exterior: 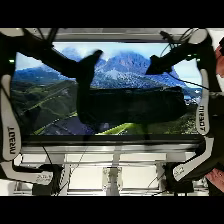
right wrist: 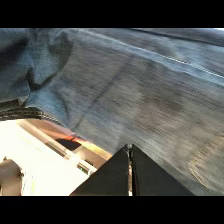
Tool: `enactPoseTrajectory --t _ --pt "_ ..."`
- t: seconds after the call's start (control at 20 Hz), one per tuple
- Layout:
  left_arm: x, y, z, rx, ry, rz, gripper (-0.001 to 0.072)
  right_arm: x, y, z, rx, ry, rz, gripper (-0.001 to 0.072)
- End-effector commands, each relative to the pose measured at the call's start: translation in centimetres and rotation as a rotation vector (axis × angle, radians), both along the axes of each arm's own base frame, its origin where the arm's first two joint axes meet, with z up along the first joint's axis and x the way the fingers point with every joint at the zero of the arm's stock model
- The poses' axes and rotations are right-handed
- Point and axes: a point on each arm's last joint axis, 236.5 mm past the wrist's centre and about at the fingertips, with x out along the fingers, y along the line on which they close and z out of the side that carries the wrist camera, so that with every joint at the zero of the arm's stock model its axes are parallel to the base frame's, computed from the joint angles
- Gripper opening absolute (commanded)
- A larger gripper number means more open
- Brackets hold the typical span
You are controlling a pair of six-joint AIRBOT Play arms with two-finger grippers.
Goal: Fold the clothes and pants, and hang the long-sleeved shirts on hangers.
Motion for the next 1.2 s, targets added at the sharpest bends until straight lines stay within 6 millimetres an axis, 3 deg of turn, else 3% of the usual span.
enactPoseTrajectory --t 0.0,0.2,0.5,0.75,0.95,1.15 --pt "-0.3 -3.0 -3.5 0.044 0.067 -0.076 0.0023 -1.0 -3.8 1.9 -0.027 -0.013 -0.058 0.0013" --pt "-0.5 -6.4 -8.0 0.07 0.165 -0.123 0.0023 -2.1 -4.9 2.7 -0.045 -0.012 -0.065 0.0013" --pt "-3.7 -10.6 -9.1 0.086 0.18 -0.232 0.0022 -2.4 -5.1 2.8 -0.059 -0.008 -0.063 0.0013" --pt "-1.4 -12.4 -8.7 0.031 0.108 -0.147 0.0022 -3.3 -5.1 2.6 -0.064 0.024 -0.042 0.0013" --pt "2.1 -11.9 -8.8 0.037 0.046 0.014 0.0023 -3.4 -5.1 2.6 -0.064 0.025 -0.041 0.0013" --pt "1.8 -12.4 -9.3 0.048 0.053 0.006 0.0023 -3.3 -5.1 2.6 -0.064 0.024 -0.041 0.0013"
